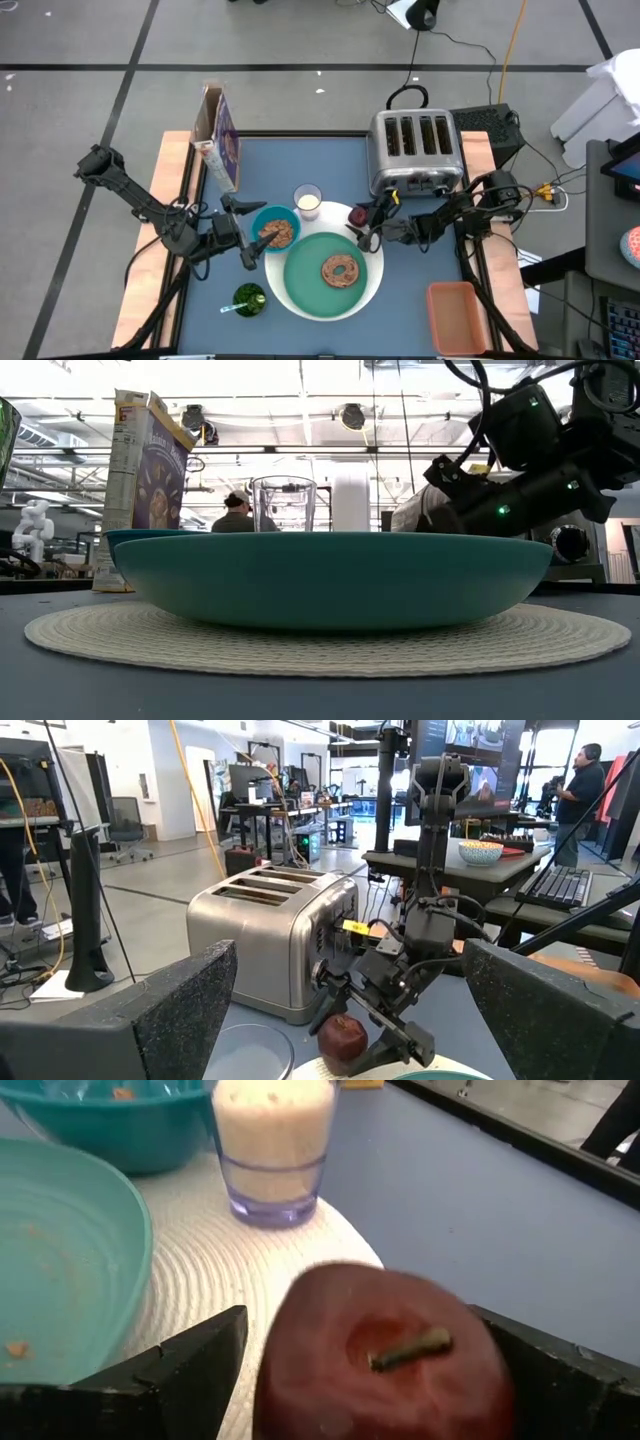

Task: Arrange a breakfast setting
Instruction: Put the red apple on the white mat to the top left of the green plate, then put the blue spoon to the left of the blue bowl

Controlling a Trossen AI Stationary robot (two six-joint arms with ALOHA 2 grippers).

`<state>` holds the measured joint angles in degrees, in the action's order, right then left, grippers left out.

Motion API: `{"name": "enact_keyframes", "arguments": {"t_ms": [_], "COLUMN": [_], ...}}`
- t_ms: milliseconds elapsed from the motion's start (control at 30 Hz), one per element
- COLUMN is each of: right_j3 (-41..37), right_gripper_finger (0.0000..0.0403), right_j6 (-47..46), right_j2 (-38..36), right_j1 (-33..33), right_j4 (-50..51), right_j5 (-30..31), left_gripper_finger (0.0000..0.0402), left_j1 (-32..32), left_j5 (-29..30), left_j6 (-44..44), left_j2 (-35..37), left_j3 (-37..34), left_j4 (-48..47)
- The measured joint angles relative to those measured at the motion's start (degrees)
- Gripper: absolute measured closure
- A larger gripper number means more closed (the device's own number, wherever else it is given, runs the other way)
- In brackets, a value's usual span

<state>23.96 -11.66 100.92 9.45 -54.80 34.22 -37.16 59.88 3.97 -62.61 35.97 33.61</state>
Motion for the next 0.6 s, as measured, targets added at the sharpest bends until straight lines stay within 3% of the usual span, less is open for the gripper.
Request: {"name": "enact_keyframes", "arguments": {"t_ms": [267,600], "right_j3": [-0.02,-0.02], "right_gripper_finger": [0.0045,0.0045], "right_j6": [3.85,9.84], "right_j2": [-1.70,-9.90], "right_j1": [0.00,0.00], "right_j4": [-1.10,-1.08], "right_j5": [0.21,0.23], "left_gripper_finger": [0.0009,0.0009], "left_j1": [0.00,-0.01], "left_j5": [0.00,0.00], "left_j6": [0.00,0.00], "left_j2": [0.00,0.00], "left_j3": [0.00,0.00], "left_j4": [0.00,0.00]}}
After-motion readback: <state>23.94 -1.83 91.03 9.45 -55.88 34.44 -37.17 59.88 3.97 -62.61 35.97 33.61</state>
